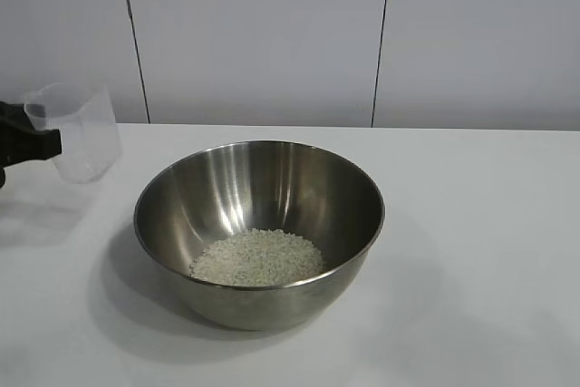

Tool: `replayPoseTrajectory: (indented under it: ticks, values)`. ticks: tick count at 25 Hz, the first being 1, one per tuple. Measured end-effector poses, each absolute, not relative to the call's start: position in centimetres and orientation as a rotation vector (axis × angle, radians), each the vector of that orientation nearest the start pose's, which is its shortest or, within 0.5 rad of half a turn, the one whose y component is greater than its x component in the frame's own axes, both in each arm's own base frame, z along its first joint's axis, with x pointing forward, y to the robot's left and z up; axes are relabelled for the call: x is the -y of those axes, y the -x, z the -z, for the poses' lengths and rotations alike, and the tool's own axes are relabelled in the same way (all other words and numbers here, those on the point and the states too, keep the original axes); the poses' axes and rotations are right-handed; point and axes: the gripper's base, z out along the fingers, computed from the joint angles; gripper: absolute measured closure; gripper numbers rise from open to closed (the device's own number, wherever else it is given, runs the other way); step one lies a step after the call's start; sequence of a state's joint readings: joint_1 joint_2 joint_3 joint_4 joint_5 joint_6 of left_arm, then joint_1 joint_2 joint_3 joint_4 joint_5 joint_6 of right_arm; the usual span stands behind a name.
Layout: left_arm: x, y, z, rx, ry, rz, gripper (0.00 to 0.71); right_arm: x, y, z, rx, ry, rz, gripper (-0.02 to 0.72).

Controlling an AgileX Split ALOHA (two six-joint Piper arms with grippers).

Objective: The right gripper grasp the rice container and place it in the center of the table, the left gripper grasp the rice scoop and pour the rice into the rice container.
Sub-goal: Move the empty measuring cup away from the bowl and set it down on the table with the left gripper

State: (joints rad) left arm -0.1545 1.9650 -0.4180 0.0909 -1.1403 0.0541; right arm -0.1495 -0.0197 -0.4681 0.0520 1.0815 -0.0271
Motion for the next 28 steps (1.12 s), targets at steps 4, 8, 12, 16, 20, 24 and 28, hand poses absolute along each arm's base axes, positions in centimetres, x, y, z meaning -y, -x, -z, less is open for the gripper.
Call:
replayPoseTrajectory:
  ticks: [4, 8, 12, 16, 20, 24, 28]
  values:
    - [5.0, -27.5, -8.2, -1.908, -0.293, 0.12, 0.701, -0.5, 0.4, -26.7, -2.073, -0.124, 0.046, 0.135]
    - [5.0, -27.4, -7.5, -1.933, -0.296, 0.121, 0.701, -0.5, 0.4, -26.7, -2.073, -0.124, 0.046, 0.135]
    - [5.1, -27.2, -6.7, -1.956, -0.311, 0.13, 0.701, -0.5, 0.4, -26.7, -2.073, -0.124, 0.046, 0.135]
    - [5.1, -27.2, -6.8, -1.951, -0.313, 0.133, 0.683, -0.5, 0.4, -26.7, -2.073, -0.124, 0.046, 0.135]
    - [5.2, -27.2, -6.7, -1.952, -0.316, 0.135, 0.545, -0.5, 0.4, -26.7, -2.073, -0.124, 0.046, 0.135]
    - [5.1, -27.2, -6.6, -1.957, -0.316, 0.135, 0.354, -0.5, 0.4, -26.7, -2.073, -0.124, 0.046, 0.135]
    - [5.1, -26.7, -6.4, -1.972, -0.319, 0.136, 0.301, -0.5, 0.4, -26.7, -2.073, -0.124, 0.046, 0.135]
